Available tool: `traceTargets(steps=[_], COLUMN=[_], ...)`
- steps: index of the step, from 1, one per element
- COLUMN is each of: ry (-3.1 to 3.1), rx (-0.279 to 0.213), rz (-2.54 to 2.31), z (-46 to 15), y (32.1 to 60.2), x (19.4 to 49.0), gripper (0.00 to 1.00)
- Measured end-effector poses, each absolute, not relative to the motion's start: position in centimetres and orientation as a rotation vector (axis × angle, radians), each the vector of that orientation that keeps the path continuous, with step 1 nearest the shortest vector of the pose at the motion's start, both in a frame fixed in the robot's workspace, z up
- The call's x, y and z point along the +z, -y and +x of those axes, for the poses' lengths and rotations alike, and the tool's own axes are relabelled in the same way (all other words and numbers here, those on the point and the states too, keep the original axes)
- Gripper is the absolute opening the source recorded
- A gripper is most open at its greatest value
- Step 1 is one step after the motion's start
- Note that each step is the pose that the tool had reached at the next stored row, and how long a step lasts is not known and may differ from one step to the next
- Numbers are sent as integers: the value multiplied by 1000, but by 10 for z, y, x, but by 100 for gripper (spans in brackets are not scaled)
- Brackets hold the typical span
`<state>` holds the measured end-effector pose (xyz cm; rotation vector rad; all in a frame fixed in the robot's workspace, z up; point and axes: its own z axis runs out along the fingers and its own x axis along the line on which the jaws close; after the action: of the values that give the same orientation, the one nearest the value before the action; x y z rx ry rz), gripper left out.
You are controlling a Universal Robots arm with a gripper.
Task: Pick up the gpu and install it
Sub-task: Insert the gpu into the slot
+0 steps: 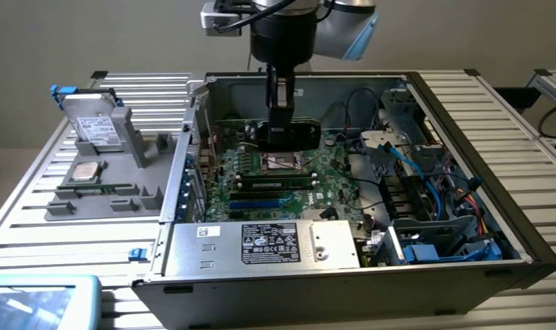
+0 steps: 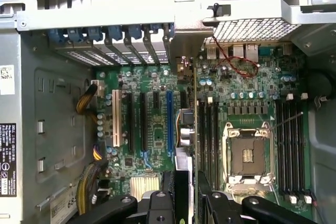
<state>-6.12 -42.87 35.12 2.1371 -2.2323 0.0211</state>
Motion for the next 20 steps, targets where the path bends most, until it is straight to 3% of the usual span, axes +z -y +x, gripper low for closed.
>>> traceTargets(steps=[20], ry=[2226], rx=[21], rz=[2144], z=[-64], y=[452], x=[316], gripper=[28])
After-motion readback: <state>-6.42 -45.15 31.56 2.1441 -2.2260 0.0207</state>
